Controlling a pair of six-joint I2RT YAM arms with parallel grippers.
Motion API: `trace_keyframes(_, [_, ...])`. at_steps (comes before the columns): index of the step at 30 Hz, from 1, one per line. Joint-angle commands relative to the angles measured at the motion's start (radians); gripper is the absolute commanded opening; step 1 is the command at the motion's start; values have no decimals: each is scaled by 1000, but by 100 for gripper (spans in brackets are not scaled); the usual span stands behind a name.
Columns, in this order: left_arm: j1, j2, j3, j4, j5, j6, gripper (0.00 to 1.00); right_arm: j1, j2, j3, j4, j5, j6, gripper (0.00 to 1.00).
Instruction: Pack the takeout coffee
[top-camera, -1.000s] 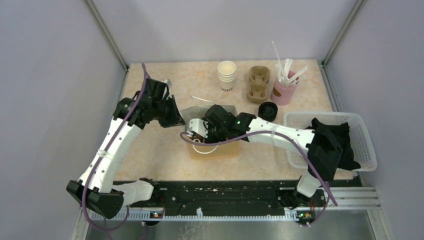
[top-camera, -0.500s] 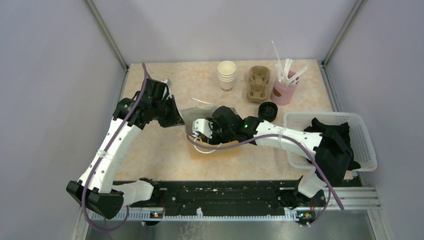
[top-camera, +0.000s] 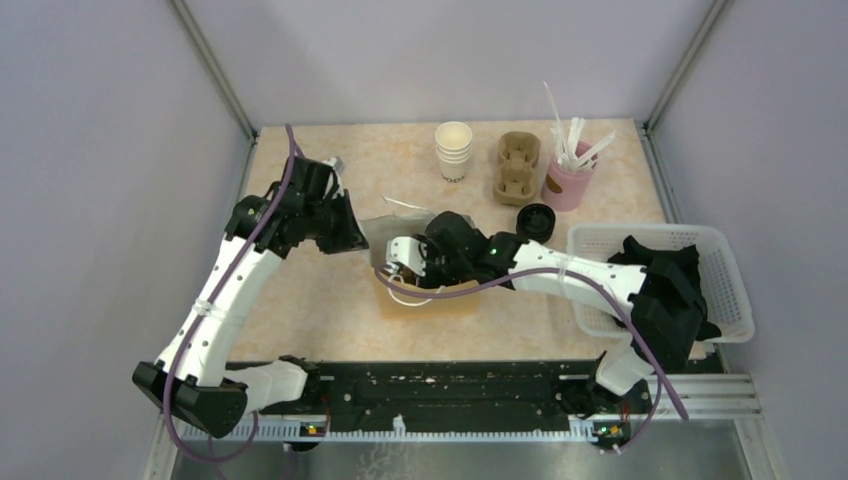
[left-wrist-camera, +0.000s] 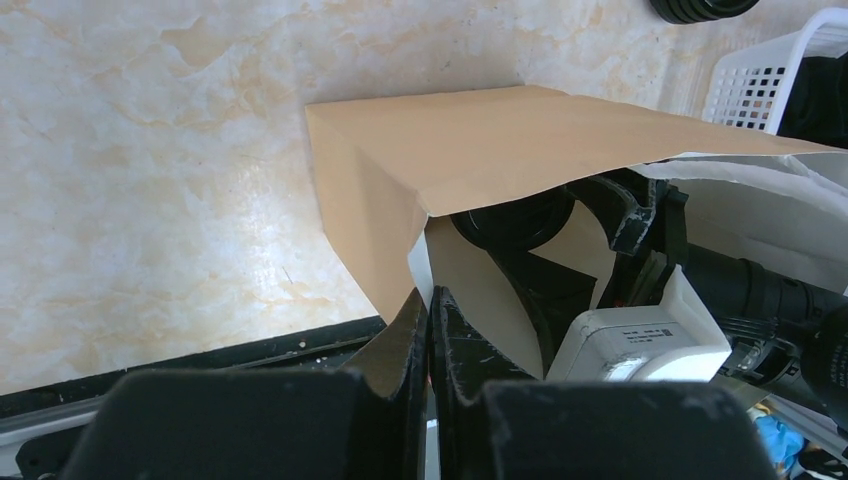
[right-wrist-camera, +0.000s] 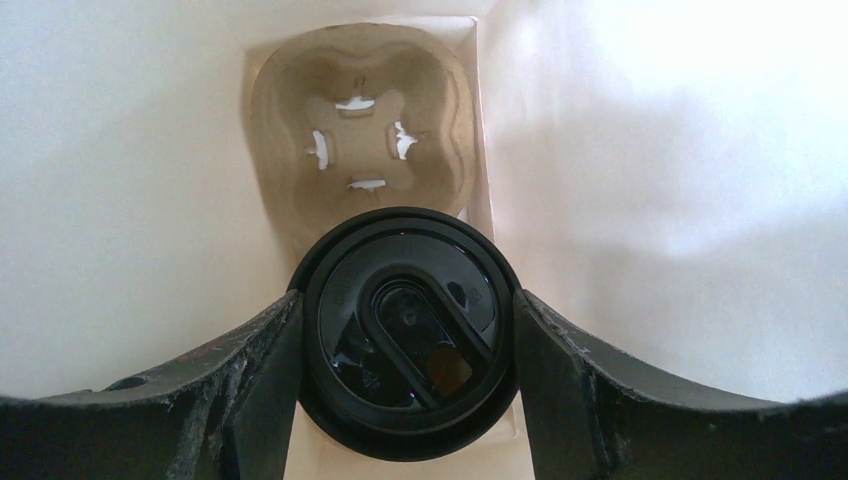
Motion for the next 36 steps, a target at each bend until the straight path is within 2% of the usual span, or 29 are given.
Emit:
trace_keyframes(1, [2,-3,27,11,-28,33,8,-17,35,-125,-258,13,14,12])
trace_keyframes(4, [1,-3,27,12,-23,31,7,-16,26,-77,-273,27,24,16])
trace_keyframes(9, [1,-14,4,52,14,24,7,-16,18,90,-319,37,73,32])
trace_keyframes(15, [2,-19,-2,73,29,14,6,-11,-11,174,-330,93,109,45])
trace_keyframes(21, [3,-24,-11,93,41,24,6,-3,-17,262,-337,121,142,64])
trace_keyframes(23, [1,-23,-15,95,43,25,5,7,-7,293,-351,133,154,80])
trace_keyframes(24, [2,-22,-15,96,43,24,5,14,-2,312,-359,136,157,93])
trace_keyframes(25, [3,-22,-16,97,44,22,5,20,1,325,-365,149,160,98])
trace_keyframes(31, [2,-32,-11,109,33,9,3,45,1,423,-435,225,218,99])
trace_keyframes(36, [2,-39,-5,123,10,-4,0,85,5,586,-571,334,346,99])
